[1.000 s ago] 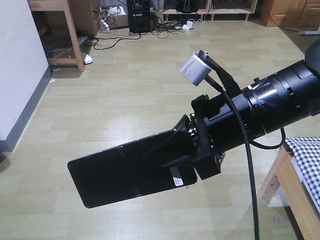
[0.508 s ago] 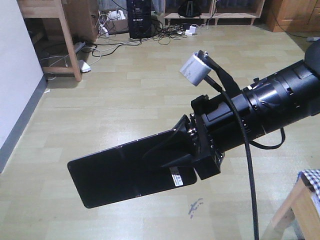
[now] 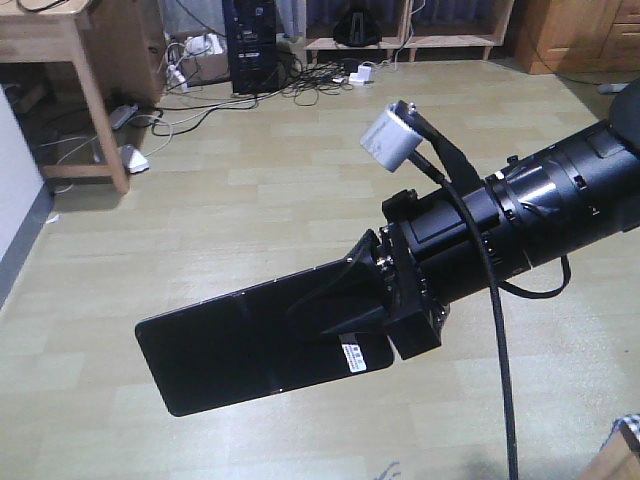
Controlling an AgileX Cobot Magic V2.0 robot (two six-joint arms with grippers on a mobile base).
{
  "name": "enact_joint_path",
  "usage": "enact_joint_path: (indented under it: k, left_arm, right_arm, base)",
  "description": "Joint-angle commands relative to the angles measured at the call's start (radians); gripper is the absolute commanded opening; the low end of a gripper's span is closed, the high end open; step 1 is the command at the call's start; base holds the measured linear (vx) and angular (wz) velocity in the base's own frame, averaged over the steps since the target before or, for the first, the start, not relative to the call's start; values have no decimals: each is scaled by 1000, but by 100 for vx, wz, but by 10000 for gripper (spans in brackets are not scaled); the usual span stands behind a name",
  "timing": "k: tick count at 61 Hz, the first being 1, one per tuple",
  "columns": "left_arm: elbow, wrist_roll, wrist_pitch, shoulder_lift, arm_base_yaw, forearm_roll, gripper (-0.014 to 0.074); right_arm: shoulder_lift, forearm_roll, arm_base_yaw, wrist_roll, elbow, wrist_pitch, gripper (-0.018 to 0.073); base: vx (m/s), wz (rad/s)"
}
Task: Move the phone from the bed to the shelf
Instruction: 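Carry the phone in the right gripper while driving to the shelf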
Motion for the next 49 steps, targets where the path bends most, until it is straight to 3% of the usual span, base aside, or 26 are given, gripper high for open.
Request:
enact_joint_path:
  k: [1, 49]
  left_arm:
    - [-26, -4, -73, -11, -2, -5, 1]
    - [-26, -4, -73, -11, -2, -5, 1]
  right_arm:
    - [-36, 81, 1, -7, -24, 68, -1]
    - [-36, 81, 1, -7, -24, 68, -1]
  base:
    - [38, -16]
    - [38, -18]
